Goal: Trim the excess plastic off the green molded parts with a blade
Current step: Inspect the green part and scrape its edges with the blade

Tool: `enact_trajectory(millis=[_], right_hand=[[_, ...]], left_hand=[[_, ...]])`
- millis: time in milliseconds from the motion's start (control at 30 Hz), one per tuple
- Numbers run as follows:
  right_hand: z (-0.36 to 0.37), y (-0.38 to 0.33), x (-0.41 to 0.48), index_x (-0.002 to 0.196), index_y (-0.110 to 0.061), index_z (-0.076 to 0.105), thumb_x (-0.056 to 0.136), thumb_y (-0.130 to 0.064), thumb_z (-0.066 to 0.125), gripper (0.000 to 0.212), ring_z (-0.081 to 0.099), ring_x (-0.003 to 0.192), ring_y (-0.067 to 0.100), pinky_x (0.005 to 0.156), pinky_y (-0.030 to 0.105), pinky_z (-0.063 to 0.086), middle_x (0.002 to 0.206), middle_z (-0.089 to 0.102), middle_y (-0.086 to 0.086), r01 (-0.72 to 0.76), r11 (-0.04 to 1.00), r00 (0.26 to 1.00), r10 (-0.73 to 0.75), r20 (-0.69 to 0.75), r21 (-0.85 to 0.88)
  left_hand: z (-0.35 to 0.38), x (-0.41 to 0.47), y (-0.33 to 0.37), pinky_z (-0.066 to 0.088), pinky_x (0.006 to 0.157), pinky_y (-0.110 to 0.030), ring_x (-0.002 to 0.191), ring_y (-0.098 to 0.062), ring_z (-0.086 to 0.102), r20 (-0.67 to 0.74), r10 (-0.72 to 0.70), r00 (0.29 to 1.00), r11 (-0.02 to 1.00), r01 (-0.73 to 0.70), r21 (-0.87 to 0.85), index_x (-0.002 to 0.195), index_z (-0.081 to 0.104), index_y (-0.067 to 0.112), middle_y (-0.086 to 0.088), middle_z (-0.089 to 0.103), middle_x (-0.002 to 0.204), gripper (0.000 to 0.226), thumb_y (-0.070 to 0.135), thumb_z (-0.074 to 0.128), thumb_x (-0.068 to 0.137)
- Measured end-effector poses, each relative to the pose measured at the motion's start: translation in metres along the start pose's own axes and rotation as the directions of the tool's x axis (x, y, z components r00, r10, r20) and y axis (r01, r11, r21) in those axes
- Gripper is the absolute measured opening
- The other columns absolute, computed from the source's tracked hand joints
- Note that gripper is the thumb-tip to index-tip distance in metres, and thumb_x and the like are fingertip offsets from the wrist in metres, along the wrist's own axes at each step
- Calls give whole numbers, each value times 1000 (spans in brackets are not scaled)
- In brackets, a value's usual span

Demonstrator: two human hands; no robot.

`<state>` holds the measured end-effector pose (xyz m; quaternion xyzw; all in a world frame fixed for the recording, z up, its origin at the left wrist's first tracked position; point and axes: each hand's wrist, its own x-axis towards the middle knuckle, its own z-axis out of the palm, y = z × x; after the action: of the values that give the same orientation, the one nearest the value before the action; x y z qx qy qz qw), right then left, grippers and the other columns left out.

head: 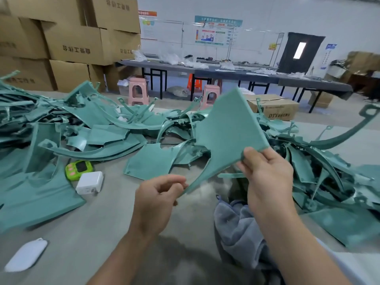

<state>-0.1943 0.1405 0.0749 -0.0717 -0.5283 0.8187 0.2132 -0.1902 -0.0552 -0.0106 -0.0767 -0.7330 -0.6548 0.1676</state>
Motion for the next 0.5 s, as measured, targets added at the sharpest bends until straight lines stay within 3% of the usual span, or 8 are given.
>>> enact_trajectory(millis=[100, 167, 267, 333, 367, 433, 467, 500], right_hand=[[-21, 10, -7, 94, -7, 71, 97, 2, 63, 12, 75, 81, 15, 70, 20, 59, 85, 79, 3, -39, 999, 999, 39, -8, -1], [-28, 15, -13, 98, -6, 72, 97, 3, 62, 14, 76, 81, 16, 70, 21, 59, 89, 80, 6, -79, 997, 995, 79, 55, 1], [-31, 19, -24, 99, -4, 73, 96, 4, 61, 14, 71, 77, 20, 70, 27, 60, 87, 77, 8, -138, 985, 964, 157, 213, -105], [-41, 20, -32, 100, -6, 75, 91, 0, 70, 11, 68, 87, 19, 81, 30, 55, 90, 74, 3, -29, 961, 937, 122, 328, -275], [-50, 20, -37, 108, -18, 76, 88, -10, 76, 22, 68, 99, 10, 89, 27, 53, 100, 75, -7, 107, 885, 922, 82, 378, -454], [-69, 18, -43, 133, -41, 61, 80, -41, 77, 56, 54, 108, -4, 97, 21, 43, 113, 68, -23, 416, 409, 859, 116, 498, -812], [-77, 16, -45, 139, -46, 51, 77, -49, 71, 65, 46, 104, -1, 94, 24, 40, 111, 66, -22, 519, 150, 827, 162, 539, -841], [-84, 14, -46, 139, -47, 48, 78, -48, 69, 64, 46, 99, 3, 90, 28, 41, 106, 69, -18, 555, 19, 819, 166, 550, -832]], left_hand=[[-9, -1, 0, 61, 59, -33, 73, -13, 71, 324, -66, 944, 967, -20, 254, 94, 75, 49, 13, 77, 83, 19, 45, 63, 79], [-4, -6, 2, 60, 61, -31, 77, -16, 72, 480, -179, 859, 964, 56, 259, 97, 75, 44, 6, 78, 86, 18, 40, 68, 81], [12, -11, 5, 56, 54, -28, 66, -19, 70, 491, -273, 827, 961, 220, 165, 101, 75, 18, -7, 77, 82, 10, 16, 68, 94], [19, -13, 7, 48, 42, -28, 47, -19, 59, 383, -302, 873, 953, 266, 146, 89, 73, 6, -8, 71, 65, 15, 12, 63, 98], [19, -14, 6, 41, 37, -26, 41, -19, 52, 303, -308, 902, 951, 282, 127, 84, 73, 7, -8, 66, 58, 21, 14, 61, 100], [14, -12, 5, 33, 35, -23, 38, -19, 46, 156, -327, 932, 945, 321, 64, 77, 74, 11, -9, 59, 53, 32, 22, 57, 102], [12, -12, 4, 33, 36, -23, 38, -20, 46, 104, -345, 933, 939, 342, 44, 75, 74, 13, -10, 59, 53, 37, 29, 55, 102], [10, -12, 4, 35, 38, -24, 40, -21, 48, 65, -366, 928, 930, 365, 38, 70, 74, 15, -11, 60, 53, 43, 36, 54, 102]])
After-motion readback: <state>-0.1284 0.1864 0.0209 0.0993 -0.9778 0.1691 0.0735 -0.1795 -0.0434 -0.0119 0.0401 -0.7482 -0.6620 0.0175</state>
